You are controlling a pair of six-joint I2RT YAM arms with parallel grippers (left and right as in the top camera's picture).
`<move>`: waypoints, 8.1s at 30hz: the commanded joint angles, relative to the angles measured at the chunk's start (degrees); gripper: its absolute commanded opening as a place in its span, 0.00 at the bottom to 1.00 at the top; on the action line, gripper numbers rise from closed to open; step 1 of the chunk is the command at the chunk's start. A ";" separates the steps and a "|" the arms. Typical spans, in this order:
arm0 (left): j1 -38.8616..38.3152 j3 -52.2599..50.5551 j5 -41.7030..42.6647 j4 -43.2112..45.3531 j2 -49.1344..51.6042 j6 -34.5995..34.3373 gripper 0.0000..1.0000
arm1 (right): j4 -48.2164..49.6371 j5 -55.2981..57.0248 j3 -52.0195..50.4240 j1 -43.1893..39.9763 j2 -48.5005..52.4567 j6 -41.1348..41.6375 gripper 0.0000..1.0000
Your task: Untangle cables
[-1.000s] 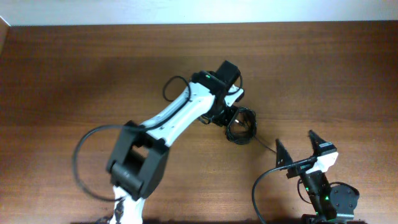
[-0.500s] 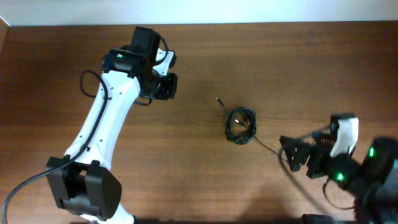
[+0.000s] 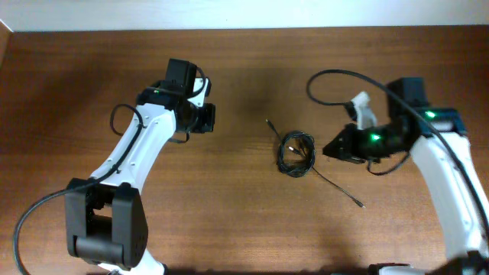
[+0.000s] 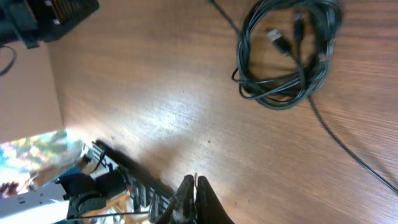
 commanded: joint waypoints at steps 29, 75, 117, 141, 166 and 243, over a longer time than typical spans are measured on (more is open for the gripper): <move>3.72 -2.58 -1.40 1.92 -0.33 -8.74 0.03 | 43.82 45.68 0.76 27.71 22.08 10.88 0.15; 3.72 -2.58 -1.40 1.86 -0.33 -8.74 0.06 | 50.38 19.89 -15.67 23.30 21.70 35.23 0.04; 3.76 -2.58 -1.22 1.64 -0.33 -8.76 0.18 | 13.70 29.07 8.26 34.56 22.69 13.46 0.59; 6.56 -2.58 -0.70 0.09 -0.33 -11.50 0.24 | 24.65 33.16 8.24 34.80 30.97 17.40 0.04; 4.31 -2.58 41.33 3.04 -0.33 10.47 0.26 | 52.30 -26.84 9.20 14.05 30.23 42.73 0.04; -3.65 -2.58 7.15 4.42 -0.33 1.92 0.07 | 21.88 17.40 8.83 11.15 30.23 28.46 0.04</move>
